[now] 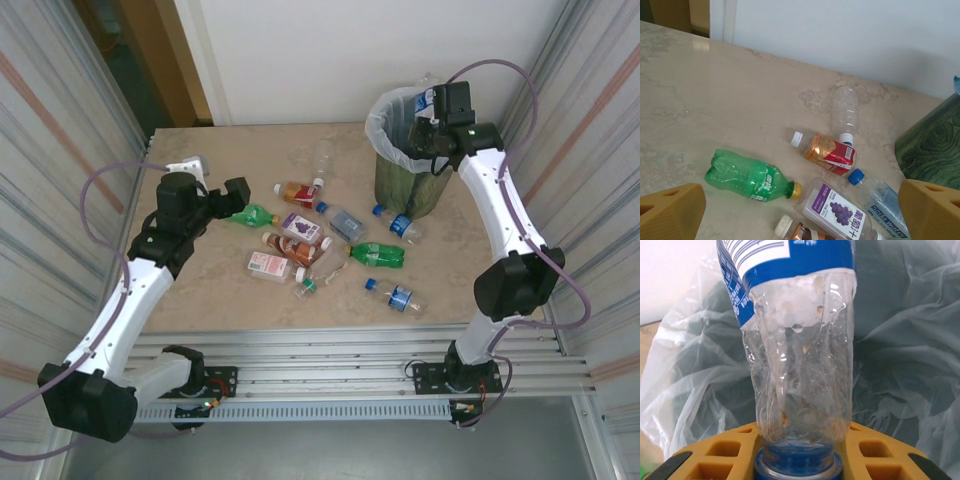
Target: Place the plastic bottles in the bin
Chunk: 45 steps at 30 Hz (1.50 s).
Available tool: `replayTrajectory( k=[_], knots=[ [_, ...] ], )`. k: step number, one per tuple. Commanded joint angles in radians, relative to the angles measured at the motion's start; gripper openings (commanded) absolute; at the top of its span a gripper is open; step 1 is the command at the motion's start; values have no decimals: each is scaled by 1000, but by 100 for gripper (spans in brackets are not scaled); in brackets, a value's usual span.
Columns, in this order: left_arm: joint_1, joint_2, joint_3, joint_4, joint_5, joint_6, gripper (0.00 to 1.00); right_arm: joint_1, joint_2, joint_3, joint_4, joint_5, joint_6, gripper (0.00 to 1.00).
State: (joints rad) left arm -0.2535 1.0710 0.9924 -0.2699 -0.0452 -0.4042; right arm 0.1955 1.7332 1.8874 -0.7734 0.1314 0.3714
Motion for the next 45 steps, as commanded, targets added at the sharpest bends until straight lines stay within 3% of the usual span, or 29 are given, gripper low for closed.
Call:
replayTrajectory(
  k=[1, 8, 18, 30, 39, 45],
  knots=[
    [11, 10, -5, -11, 20, -16, 99, -8, 42, 55, -33, 35, -50, 10],
    [29, 33, -5, -21, 30, -17, 99, -8, 115, 111, -79, 66, -82, 21],
    [50, 68, -1, -35, 16, -51, 99, -8, 135, 135, -78, 68, -97, 59],
    [51, 173, -26, -48, -21, -223, 99, 7, 66, 150, -74, 57, -118, 82],
    [51, 389, 10, 7, -5, -344, 99, 27, -90, 44, -35, 53, -124, 98],
    [50, 540, 69, 25, -21, -381, 98, 68, -206, -73, -8, 81, -123, 98]
  ],
)
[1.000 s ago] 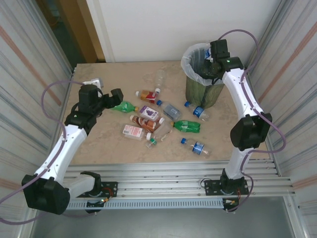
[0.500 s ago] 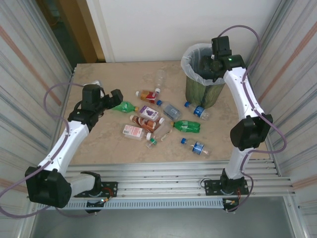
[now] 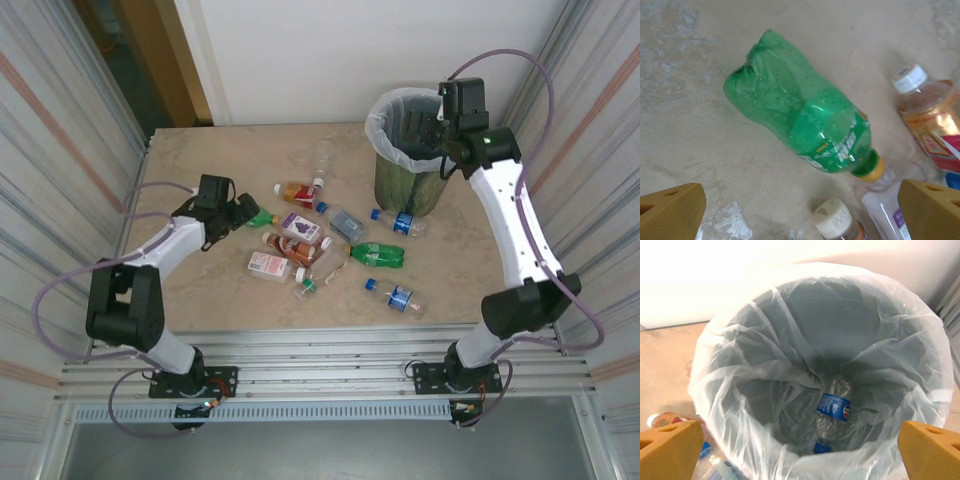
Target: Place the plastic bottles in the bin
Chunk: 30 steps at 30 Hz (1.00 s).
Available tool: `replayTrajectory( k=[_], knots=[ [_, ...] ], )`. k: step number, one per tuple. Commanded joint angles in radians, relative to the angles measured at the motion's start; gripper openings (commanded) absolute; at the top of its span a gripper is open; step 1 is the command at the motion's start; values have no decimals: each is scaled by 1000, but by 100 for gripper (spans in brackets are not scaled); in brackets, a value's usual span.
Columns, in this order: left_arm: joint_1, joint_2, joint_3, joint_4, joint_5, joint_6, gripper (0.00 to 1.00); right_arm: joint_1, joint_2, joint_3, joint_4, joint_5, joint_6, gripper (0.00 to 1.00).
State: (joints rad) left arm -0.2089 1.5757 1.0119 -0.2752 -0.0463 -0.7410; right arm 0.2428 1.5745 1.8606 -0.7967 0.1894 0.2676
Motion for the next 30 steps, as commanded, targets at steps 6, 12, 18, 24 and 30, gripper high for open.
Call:
replayTrajectory(
  k=[6, 12, 18, 24, 30],
  knots=[
    [6, 157, 114, 43, -25, -54, 99, 71, -150, -157, 42, 49, -18, 98],
    [9, 229, 159, 45, -34, -54, 99, 111, -220, -237, 47, 83, -10, 98],
    [19, 306, 198, 48, -22, -61, 99, 149, -260, -295, 62, 81, 1, 98],
    [55, 368, 241, 62, 9, -84, 91, 190, -271, -317, 80, 56, -4, 98],
    [84, 394, 250, 73, 9, -104, 77, 211, -272, -316, 80, 67, -1, 98]
  ],
)
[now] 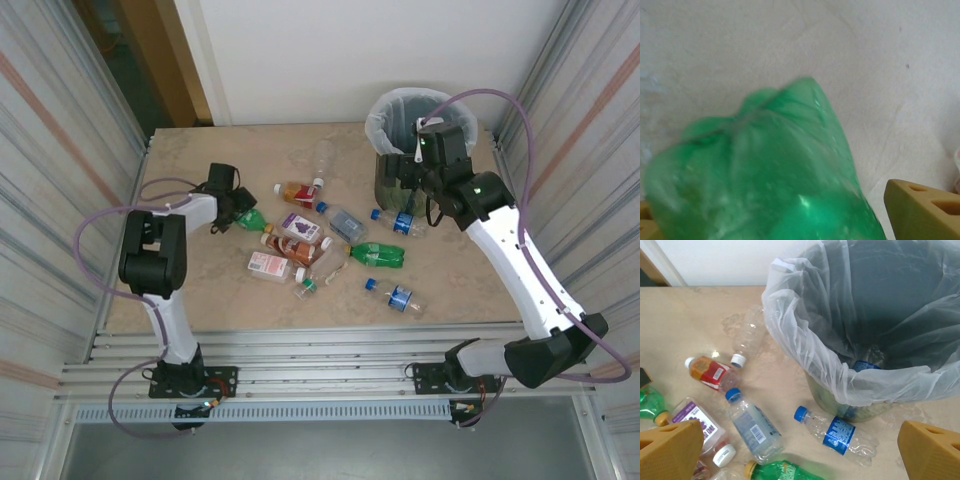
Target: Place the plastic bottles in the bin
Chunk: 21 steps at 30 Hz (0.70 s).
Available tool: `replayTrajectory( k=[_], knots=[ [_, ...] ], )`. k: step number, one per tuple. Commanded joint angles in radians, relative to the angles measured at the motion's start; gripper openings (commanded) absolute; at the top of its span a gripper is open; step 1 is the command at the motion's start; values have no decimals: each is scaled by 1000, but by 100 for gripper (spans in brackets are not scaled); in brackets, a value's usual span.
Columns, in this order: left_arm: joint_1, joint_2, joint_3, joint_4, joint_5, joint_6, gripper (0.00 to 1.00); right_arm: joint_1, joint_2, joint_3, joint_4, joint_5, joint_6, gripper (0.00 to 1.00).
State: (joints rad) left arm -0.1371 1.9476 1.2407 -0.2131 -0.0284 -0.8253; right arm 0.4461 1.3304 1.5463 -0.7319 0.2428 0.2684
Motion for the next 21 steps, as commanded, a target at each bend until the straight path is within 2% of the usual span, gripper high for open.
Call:
replayTrajectory(
  k=[1, 9, 15, 21],
  knots=[
    [13, 27, 24, 13, -7, -23, 74, 12, -29, -2, 17, 15, -3, 98],
    [30, 60, 39, 34, 29, -55, 50, 38, -27, -6, 21, 29, -11, 98],
    [36, 10, 29, 46, 52, -49, 40, 73, -27, -44, 51, 17, -3, 98],
    [42, -98, -10, 88, 129, -51, 36, 122, 11, -97, 120, -53, 26, 98]
  ],
)
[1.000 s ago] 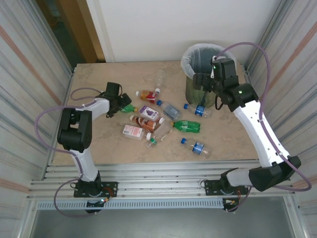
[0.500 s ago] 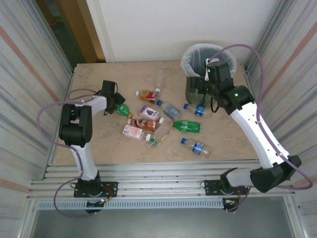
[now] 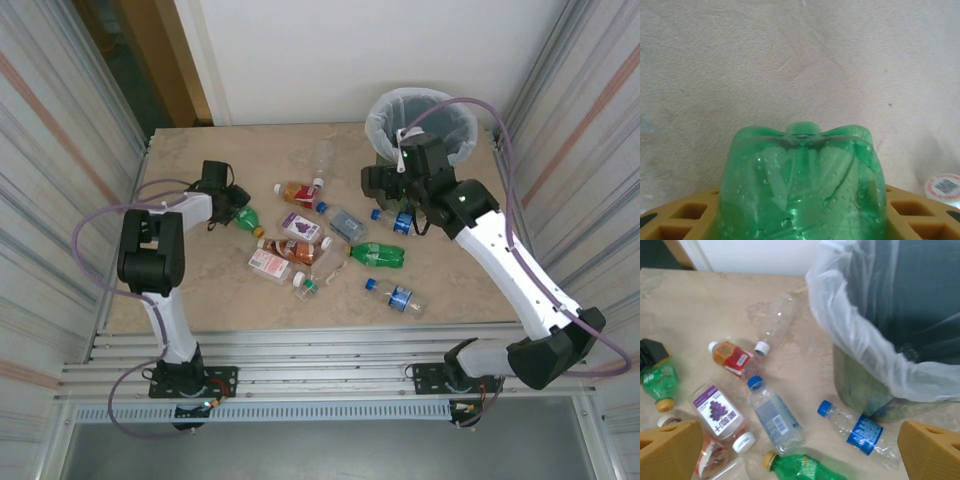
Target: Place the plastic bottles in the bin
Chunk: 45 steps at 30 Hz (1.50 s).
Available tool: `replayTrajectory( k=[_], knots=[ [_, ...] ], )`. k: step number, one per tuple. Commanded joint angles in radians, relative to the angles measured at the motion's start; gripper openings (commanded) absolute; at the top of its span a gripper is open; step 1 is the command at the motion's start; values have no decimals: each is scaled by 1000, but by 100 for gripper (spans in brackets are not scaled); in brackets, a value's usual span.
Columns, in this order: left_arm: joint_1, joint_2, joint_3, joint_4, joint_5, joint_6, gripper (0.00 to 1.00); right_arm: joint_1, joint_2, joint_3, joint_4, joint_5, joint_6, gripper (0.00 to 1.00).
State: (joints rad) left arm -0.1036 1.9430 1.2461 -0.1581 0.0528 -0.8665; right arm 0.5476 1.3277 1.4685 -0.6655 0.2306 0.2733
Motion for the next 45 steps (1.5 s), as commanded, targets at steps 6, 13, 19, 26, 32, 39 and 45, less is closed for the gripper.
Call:
replayTrajectory(
  k=[6, 13, 19, 26, 32, 39, 45],
  knots=[
    [6, -239, -63, 66, 132, -6, 35, 73, 84, -68, 175, -203, 85, 98],
    [-47, -418, -132, 92, 182, -12, 35, 141, 210, -74, 343, -410, 163, 100],
    [-100, -533, -162, 110, 195, -21, 35, 180, 325, -38, 442, -561, 241, 86],
    [-143, -583, -161, 127, 208, -31, 35, 222, 396, 0, 478, -612, 255, 79],
    [-176, -596, -153, 126, 194, -27, 35, 242, 427, 32, 483, -624, 251, 70],
    [-191, -601, -149, 142, 196, -34, 35, 254, 453, 44, 495, -643, 259, 59],
    [-194, -604, -149, 141, 186, -39, 35, 274, 467, 40, 491, -633, 262, 54]
  ],
)
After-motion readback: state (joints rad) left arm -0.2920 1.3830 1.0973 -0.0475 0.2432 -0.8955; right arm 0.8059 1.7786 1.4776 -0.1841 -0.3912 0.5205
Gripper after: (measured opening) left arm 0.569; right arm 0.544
